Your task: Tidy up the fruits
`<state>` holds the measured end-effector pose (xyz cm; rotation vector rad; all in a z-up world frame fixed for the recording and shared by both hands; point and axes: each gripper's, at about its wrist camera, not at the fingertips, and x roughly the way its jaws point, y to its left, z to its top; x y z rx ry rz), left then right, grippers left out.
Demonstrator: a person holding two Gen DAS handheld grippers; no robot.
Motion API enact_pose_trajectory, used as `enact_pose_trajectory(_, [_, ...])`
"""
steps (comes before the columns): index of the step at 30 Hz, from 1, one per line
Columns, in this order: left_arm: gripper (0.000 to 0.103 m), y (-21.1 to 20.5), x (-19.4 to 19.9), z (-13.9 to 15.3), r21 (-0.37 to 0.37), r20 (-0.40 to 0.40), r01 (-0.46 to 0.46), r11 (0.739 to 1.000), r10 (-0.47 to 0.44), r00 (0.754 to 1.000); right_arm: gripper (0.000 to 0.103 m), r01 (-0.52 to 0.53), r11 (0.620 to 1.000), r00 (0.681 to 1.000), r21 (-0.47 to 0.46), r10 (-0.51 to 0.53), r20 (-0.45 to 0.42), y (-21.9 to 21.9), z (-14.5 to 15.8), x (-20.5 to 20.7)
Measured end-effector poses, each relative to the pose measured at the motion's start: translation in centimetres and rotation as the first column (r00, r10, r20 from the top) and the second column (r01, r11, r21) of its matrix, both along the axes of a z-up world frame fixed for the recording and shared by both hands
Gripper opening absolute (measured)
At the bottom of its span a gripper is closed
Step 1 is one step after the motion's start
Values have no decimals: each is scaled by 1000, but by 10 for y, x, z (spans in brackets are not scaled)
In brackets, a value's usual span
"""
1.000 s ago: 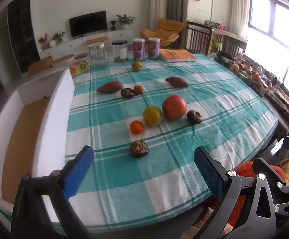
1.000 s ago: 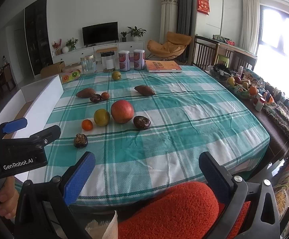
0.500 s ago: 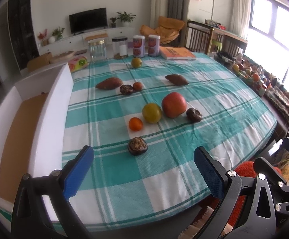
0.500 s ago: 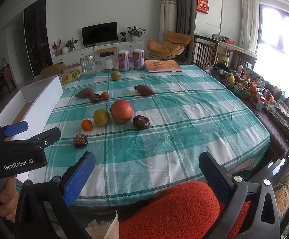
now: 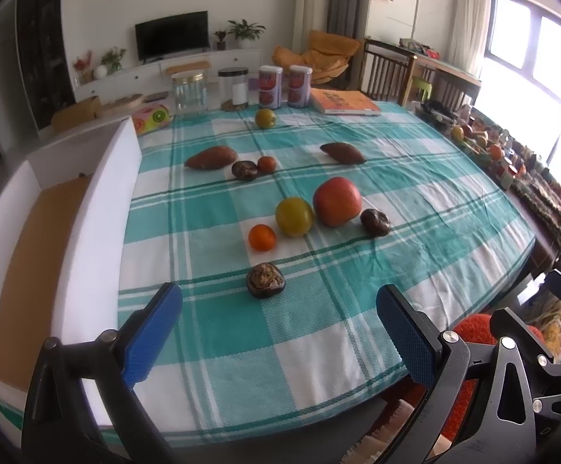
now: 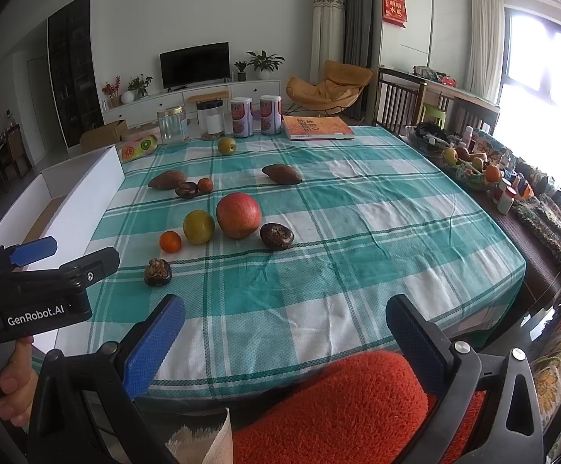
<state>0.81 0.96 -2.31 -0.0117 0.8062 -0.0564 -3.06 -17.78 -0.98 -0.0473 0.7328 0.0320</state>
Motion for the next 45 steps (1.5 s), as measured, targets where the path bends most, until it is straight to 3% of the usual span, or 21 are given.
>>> enact_pose_trajectory(11, [101, 0, 0, 0, -3, -2, -3, 1000, 3, 1000, 103, -16, 1000, 1000, -11, 16, -3, 1, 0, 1])
enact_pose_trajectory(13, [101, -1, -2, 0, -7, 0, -7, 1000, 7, 1000, 103, -69, 996, 998, -60, 68, -11, 1, 6, 5])
enact_pose_trajectory(14, [101, -1, -4, 0, -9, 2, -10, 1000, 10, 1000, 103, -101, 987, 995, -129, 100, -16, -1, 12, 6])
enact_pose_trajectory(15, [101, -1, -4, 0, -11, 3, -13, 1000, 13, 1000, 103, -123, 962, 992, -245, 121, -25, -4, 21, 7])
enact_pose_trajectory(17, [101, 1, -5, 2, -18, 10, -19, 1000, 19, 1000, 103, -115, 833, 993, -542, 106, -47, -13, 32, 8])
enact_pose_trajectory(18, [101, 4, -5, 2, -24, 13, -25, 999, 26, 1000, 103, -106, 764, 994, -636, 85, -63, -19, 34, 9])
enact_pose_trajectory(19, [101, 9, -4, 1, -34, 12, -32, 999, 32, 999, 103, -101, 723, 995, -684, 60, -83, -29, 37, 12])
enact_pose_trajectory(20, [101, 12, -2, -1, -43, 6, -37, 998, 37, 999, 103, -100, 737, 994, -668, 50, -95, -38, 41, 14])
enact_pose_trajectory(21, [101, 12, -3, -5, -53, -1, -39, 998, 39, 999, 103, -109, 788, 993, -606, 59, -102, -45, 44, 17])
enact_pose_trajectory(23, [101, 19, 0, -14, -75, -28, -38, 996, 36, 999, 103, -136, 926, 988, -351, 99, -121, -66, 45, 24])
enact_pose_trajectory(24, [101, 20, 0, -19, -78, -45, -34, 996, 30, 999, 103, -129, 969, 987, -211, 105, -123, -74, 38, 28])
enact_pose_trajectory(25, [101, 20, 2, -26, -76, -63, -26, 997, 21, 998, 103, -117, 988, 988, -103, 104, -118, -78, 29, 32])
enact_pose_trajectory(27, [101, 20, 8, -40, -63, -94, -5, 998, -1, 996, 103, -86, 994, 992, 64, 91, -90, -76, 1, 38])
enact_pose_trajectory(32, [101, 21, 27, -72, -25, -119, -10, 1000, 7, 993, 103, -15, 962, 999, 271, 26, -37, -58, -47, 39])
enact_pose_trajectory(36, [101, 23, 44, -95, -27, -143, -43, 999, 39, 989, 103, 2, 966, 1000, 258, -4, 7, -49, -56, 33])
enact_pose_trajectory(41, [101, 19, 54, -114, 49, -162, -42, 998, 50, 986, 103, 26, 975, 998, 222, -37, 49, -45, -66, 24])
enact_pose_trajectory(45, [102, 24, 56, -125, 34, -199, -60, 998, 66, 978, 103, 16, 980, 997, 197, -30, 68, -42, -68, 23])
